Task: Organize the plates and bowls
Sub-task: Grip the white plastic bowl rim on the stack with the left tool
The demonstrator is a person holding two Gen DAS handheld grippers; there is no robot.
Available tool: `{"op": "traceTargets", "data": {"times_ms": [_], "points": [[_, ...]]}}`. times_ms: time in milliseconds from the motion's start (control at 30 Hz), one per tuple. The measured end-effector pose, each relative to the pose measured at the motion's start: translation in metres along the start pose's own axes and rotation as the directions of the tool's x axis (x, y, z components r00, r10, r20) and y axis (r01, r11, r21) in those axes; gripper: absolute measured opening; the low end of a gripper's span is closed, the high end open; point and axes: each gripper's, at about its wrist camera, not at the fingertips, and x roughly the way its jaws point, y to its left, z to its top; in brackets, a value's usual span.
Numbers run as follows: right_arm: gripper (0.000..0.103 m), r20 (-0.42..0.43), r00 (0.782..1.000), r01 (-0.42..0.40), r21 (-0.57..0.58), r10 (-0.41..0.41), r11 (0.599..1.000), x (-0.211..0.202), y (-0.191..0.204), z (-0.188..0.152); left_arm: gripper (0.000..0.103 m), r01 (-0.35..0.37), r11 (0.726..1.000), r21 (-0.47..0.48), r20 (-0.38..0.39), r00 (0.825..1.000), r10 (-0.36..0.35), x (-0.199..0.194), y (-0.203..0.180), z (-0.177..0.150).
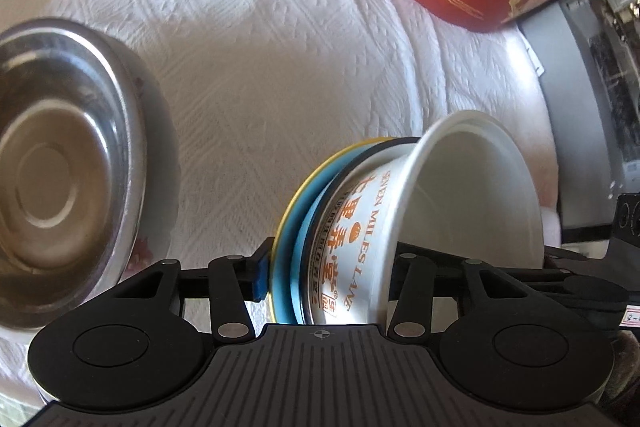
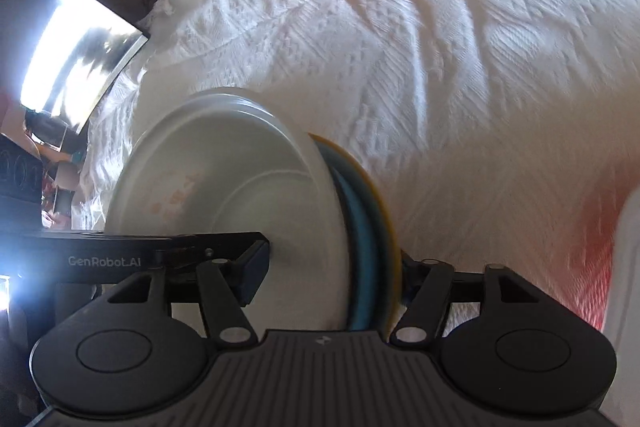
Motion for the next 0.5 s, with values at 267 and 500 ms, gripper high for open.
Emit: {"op": "traceTargets", "data": {"times_ms": [267,500], "points": [[0.068,-0.005,1.000,0.019,-0.064,-0.019,0.998,0.003,0.014,0.005,0.049,-0.008,1.000,0.008,0.019,1.000,0.007,-0.009,0.006,-0.007],[0.069,-0.011,1.000,0.012,-0.050,-0.013,0.999,0.013,0.026,0.001,0.048,-0.027,0.999,0.021,0.029,0.999,0.026,-0.018,0.017,-0.006]]}}
